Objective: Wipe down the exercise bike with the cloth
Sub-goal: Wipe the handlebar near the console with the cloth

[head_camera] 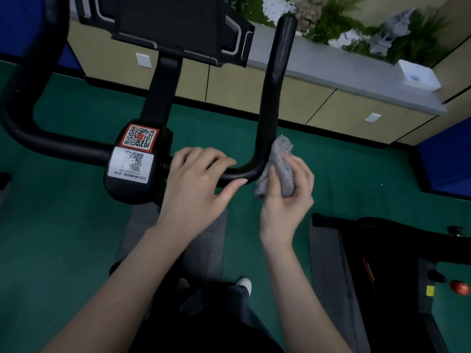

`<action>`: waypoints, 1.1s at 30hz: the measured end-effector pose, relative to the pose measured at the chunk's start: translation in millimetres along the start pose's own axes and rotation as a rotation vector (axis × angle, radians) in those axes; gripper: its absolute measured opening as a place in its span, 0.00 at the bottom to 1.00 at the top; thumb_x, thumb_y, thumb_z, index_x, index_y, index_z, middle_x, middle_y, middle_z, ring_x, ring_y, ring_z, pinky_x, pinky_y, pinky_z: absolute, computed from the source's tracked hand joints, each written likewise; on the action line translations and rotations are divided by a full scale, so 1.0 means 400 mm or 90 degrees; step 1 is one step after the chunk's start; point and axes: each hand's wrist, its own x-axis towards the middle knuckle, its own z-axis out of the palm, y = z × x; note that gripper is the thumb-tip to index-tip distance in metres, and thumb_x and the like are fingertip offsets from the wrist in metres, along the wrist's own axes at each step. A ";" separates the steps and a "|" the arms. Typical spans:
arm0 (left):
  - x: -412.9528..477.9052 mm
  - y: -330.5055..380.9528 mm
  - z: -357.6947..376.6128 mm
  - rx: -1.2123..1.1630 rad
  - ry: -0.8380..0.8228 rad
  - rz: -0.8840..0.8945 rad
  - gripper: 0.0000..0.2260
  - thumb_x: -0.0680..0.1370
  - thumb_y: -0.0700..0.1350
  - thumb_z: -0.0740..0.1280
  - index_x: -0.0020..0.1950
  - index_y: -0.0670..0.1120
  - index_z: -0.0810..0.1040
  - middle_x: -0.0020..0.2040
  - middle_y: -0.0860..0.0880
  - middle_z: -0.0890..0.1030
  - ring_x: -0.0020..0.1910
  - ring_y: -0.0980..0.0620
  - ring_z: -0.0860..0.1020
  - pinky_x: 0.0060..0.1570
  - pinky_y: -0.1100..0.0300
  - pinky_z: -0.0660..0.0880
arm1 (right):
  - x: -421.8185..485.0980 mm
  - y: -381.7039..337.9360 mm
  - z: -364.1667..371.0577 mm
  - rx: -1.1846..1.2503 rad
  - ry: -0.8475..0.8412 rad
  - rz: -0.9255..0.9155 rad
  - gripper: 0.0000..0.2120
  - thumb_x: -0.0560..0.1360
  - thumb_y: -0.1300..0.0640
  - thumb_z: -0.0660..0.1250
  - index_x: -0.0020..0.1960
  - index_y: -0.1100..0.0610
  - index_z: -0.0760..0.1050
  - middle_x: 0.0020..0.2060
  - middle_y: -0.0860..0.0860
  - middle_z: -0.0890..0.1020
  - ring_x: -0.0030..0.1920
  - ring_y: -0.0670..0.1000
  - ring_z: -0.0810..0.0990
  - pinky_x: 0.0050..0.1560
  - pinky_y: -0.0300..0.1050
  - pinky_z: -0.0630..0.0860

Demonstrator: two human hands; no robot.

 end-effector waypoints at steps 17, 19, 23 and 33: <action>0.003 0.006 0.009 -0.039 0.023 -0.037 0.12 0.74 0.57 0.69 0.48 0.50 0.83 0.45 0.55 0.80 0.45 0.52 0.77 0.53 0.57 0.63 | 0.231 -0.030 -0.031 -0.243 -0.472 -0.330 0.09 0.73 0.66 0.71 0.52 0.59 0.82 0.52 0.49 0.82 0.56 0.53 0.78 0.59 0.47 0.73; 0.002 0.006 0.007 -0.045 0.016 -0.041 0.12 0.75 0.57 0.68 0.48 0.50 0.83 0.45 0.55 0.80 0.45 0.52 0.77 0.53 0.57 0.62 | 0.279 -0.051 -0.011 -0.283 -0.504 -0.350 0.09 0.73 0.65 0.70 0.53 0.60 0.81 0.52 0.50 0.82 0.56 0.53 0.78 0.59 0.46 0.72; 0.000 0.009 0.004 -0.057 0.018 -0.051 0.12 0.74 0.58 0.68 0.48 0.51 0.82 0.45 0.56 0.80 0.45 0.53 0.77 0.52 0.59 0.61 | 0.313 -0.087 0.023 -0.353 -0.616 -0.397 0.09 0.73 0.65 0.69 0.53 0.59 0.81 0.52 0.50 0.82 0.54 0.54 0.77 0.56 0.42 0.69; 0.004 0.015 -0.007 -0.070 -0.006 -0.070 0.13 0.73 0.58 0.69 0.48 0.50 0.83 0.45 0.54 0.81 0.45 0.51 0.77 0.50 0.58 0.60 | 0.362 -0.163 0.115 -0.550 -0.957 -0.414 0.11 0.73 0.66 0.67 0.54 0.59 0.81 0.44 0.52 0.82 0.46 0.47 0.77 0.46 0.34 0.68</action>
